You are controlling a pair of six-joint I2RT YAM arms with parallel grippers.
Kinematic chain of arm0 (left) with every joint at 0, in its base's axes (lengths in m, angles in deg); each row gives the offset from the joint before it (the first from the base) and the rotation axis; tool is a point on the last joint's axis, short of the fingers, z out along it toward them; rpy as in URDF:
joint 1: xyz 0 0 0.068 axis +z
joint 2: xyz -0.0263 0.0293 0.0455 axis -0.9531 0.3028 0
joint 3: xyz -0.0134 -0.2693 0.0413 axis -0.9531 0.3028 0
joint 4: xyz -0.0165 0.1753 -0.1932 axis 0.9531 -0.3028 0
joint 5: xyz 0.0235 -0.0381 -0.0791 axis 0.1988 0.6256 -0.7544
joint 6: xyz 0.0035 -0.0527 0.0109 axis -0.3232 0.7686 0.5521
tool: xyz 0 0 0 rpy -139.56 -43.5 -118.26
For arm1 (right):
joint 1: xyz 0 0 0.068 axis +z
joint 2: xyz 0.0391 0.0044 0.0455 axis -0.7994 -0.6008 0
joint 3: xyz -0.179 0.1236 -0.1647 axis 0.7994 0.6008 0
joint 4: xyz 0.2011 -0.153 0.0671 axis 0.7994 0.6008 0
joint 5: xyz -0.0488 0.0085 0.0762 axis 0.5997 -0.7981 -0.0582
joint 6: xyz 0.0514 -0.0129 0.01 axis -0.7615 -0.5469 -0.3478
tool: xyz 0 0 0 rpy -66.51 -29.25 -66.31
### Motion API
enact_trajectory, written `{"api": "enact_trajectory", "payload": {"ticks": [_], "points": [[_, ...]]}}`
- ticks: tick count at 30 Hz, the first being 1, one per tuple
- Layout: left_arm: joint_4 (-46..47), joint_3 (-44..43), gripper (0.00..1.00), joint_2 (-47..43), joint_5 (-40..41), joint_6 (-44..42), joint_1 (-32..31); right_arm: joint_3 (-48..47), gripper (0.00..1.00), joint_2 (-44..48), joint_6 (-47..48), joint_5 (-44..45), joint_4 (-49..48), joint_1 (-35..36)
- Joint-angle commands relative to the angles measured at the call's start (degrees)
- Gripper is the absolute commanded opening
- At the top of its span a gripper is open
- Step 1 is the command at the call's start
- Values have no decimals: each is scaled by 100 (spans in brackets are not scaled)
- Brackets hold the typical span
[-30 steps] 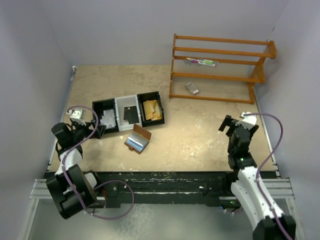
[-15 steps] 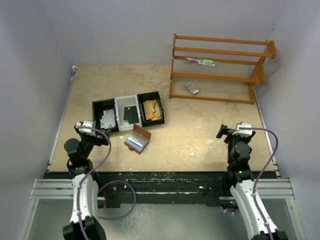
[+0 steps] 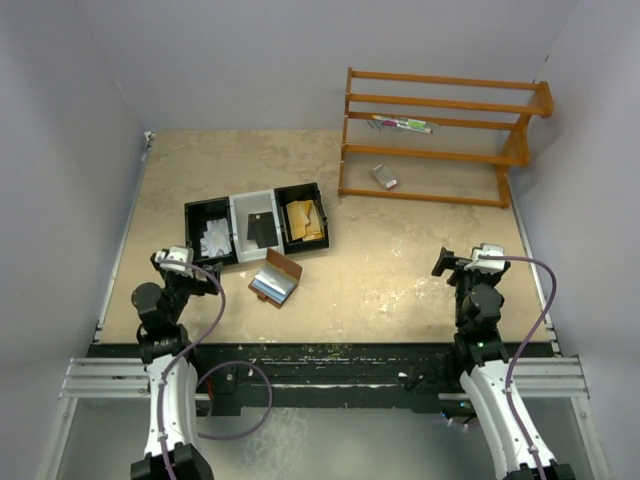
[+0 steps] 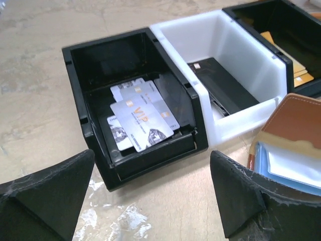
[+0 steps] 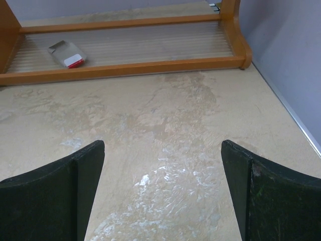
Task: Take the credit cards out of the card holder
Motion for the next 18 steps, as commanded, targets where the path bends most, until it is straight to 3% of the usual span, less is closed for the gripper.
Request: {"api": "enact_trajectory", "payload": {"ticks": [1, 7, 12, 18], "points": [[404, -126, 99, 685, -300, -166, -17, -47, 99, 42, 81, -68, -269, 4], [212, -47, 99, 225, -334, -164, -18, -48, 100, 46, 103, -139, -243, 4], [493, -136, 99, 787, -521, -264, -17, -46, 100, 38, 80, -121, -258, 4], [468, -107, 99, 685, -520, -255, -26, -48, 100, 54, 80, -123, -253, 4]]}}
